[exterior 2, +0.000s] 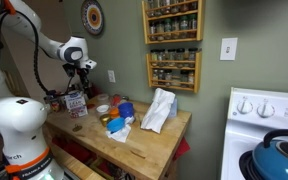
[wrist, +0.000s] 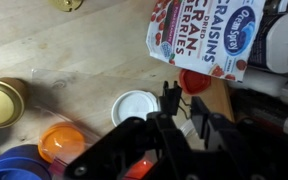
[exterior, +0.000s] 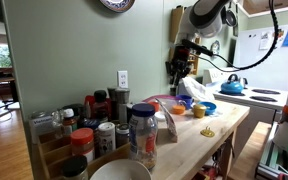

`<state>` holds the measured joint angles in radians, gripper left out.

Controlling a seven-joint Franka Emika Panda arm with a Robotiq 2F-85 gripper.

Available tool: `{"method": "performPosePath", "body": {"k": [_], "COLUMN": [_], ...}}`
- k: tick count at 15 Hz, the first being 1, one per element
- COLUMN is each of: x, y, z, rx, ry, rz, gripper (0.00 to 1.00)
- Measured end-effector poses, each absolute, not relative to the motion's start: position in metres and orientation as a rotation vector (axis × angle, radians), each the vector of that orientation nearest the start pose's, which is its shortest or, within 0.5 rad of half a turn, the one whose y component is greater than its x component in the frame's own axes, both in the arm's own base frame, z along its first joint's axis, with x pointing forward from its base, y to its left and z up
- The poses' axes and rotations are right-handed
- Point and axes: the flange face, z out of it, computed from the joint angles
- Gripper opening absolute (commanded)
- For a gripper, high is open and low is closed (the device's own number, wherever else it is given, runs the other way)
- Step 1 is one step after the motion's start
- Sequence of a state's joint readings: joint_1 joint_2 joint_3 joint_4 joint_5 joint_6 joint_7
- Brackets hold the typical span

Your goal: Put the black clip on the cereal bag

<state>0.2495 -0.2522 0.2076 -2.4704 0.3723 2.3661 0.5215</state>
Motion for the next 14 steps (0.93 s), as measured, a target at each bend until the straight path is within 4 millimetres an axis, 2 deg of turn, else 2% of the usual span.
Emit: {"method": "performPosePath", "body": {"k": [3,5,11,14], "x": [0.412,0.409,0.38,0.374], "y": [0.21,0.226,0.321,0.357], "z": [0.399,0.404,0.43,0.433], "rx": [-2.838,-2.846,-2.925,-2.964], "ry": [0.442,0.403,0.205,0.139], "rz": [-0.036,-0.037,-0.032,-0.047], "gripper": [0.07,0.07,0.07,0.07]}}
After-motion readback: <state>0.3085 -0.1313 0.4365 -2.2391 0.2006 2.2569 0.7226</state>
